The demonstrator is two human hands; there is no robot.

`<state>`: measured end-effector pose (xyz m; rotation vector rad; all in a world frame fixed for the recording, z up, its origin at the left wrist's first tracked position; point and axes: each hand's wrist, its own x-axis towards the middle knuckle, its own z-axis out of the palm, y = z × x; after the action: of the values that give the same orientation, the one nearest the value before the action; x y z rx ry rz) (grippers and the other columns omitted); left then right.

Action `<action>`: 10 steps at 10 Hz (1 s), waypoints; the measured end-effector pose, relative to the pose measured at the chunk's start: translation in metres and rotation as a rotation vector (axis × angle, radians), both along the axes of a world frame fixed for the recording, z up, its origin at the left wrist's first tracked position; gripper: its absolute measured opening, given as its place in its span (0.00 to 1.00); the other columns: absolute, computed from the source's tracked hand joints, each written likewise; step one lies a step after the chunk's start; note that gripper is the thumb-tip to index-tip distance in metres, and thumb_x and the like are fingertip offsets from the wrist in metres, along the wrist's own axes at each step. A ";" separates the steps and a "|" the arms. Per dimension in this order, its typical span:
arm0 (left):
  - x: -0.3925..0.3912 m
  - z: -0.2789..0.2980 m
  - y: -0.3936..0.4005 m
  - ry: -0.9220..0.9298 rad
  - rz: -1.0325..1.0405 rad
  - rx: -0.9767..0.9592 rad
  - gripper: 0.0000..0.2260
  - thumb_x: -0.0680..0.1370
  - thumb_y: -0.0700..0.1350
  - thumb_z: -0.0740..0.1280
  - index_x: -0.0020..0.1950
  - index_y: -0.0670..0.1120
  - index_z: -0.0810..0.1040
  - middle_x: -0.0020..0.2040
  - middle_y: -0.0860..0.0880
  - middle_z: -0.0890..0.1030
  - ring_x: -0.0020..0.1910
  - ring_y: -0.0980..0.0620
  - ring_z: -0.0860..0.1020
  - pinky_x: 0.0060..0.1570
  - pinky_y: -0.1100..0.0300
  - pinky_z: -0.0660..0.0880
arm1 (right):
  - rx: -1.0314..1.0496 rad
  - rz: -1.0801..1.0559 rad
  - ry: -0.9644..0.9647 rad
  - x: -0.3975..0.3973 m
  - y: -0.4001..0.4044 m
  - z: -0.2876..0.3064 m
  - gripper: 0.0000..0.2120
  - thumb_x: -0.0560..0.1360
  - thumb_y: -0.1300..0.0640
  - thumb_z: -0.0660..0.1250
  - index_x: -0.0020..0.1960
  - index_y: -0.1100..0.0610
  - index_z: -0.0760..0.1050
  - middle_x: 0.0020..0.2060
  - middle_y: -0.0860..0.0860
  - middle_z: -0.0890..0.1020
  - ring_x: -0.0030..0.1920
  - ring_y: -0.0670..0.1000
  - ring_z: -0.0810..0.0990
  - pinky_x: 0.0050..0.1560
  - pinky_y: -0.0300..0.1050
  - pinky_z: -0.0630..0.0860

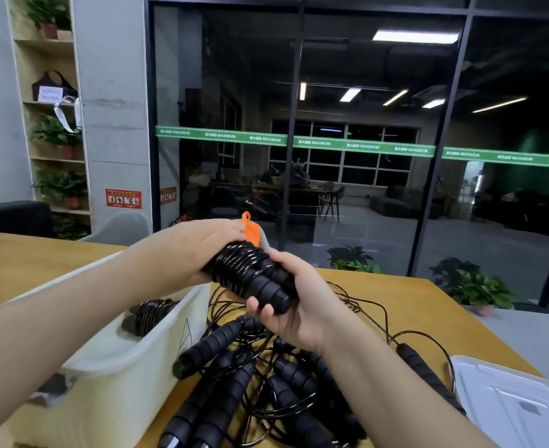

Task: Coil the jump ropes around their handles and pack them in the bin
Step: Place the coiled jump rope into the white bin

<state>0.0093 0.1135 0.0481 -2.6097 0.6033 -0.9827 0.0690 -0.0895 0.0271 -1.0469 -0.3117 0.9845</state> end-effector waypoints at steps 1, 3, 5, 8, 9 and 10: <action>-0.008 0.004 0.013 0.140 0.016 -0.209 0.27 0.69 0.43 0.76 0.66 0.50 0.72 0.62 0.52 0.74 0.59 0.59 0.71 0.60 0.69 0.64 | -0.013 0.061 0.007 -0.003 0.012 0.001 0.20 0.78 0.43 0.62 0.55 0.61 0.74 0.45 0.65 0.83 0.27 0.53 0.80 0.23 0.35 0.75; -0.025 0.010 0.062 0.457 0.387 -0.346 0.23 0.70 0.44 0.74 0.60 0.62 0.72 0.50 0.63 0.78 0.49 0.64 0.76 0.48 0.73 0.69 | -0.137 -0.098 -0.519 -0.001 0.044 -0.003 0.14 0.79 0.51 0.66 0.62 0.55 0.72 0.60 0.56 0.78 0.46 0.53 0.83 0.44 0.41 0.81; -0.033 -0.013 0.107 0.642 0.588 -0.451 0.22 0.64 0.48 0.76 0.53 0.63 0.72 0.47 0.60 0.79 0.47 0.62 0.77 0.50 0.62 0.74 | -0.345 -0.034 -1.347 -0.011 0.063 -0.018 0.21 0.79 0.50 0.64 0.71 0.46 0.68 0.67 0.46 0.75 0.66 0.48 0.72 0.61 0.42 0.68; 0.000 -0.042 0.140 0.939 0.833 -0.138 0.21 0.63 0.50 0.77 0.45 0.61 0.67 0.47 0.60 0.77 0.49 0.59 0.75 0.45 0.71 0.70 | -0.468 0.003 -1.523 0.001 0.077 -0.042 0.17 0.82 0.50 0.56 0.69 0.50 0.71 0.69 0.44 0.73 0.71 0.45 0.66 0.77 0.53 0.48; 0.011 -0.048 0.137 1.011 0.872 -0.041 0.19 0.66 0.51 0.77 0.50 0.61 0.71 0.53 0.58 0.77 0.53 0.60 0.75 0.43 0.74 0.68 | -0.404 -0.009 -1.482 0.006 0.075 -0.047 0.17 0.82 0.55 0.58 0.69 0.50 0.73 0.69 0.42 0.73 0.71 0.42 0.65 0.74 0.43 0.58; 0.023 -0.061 0.152 0.997 0.829 0.051 0.20 0.62 0.54 0.78 0.47 0.64 0.72 0.54 0.57 0.78 0.52 0.63 0.74 0.43 0.75 0.67 | -0.377 0.010 -1.504 0.009 0.073 -0.051 0.18 0.80 0.57 0.60 0.69 0.49 0.72 0.70 0.40 0.72 0.73 0.40 0.61 0.72 0.36 0.56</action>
<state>0.0324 0.2654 -0.0124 -2.7175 -0.3067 0.5945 0.0782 -0.0164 -0.0235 -1.9984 -1.3747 0.0627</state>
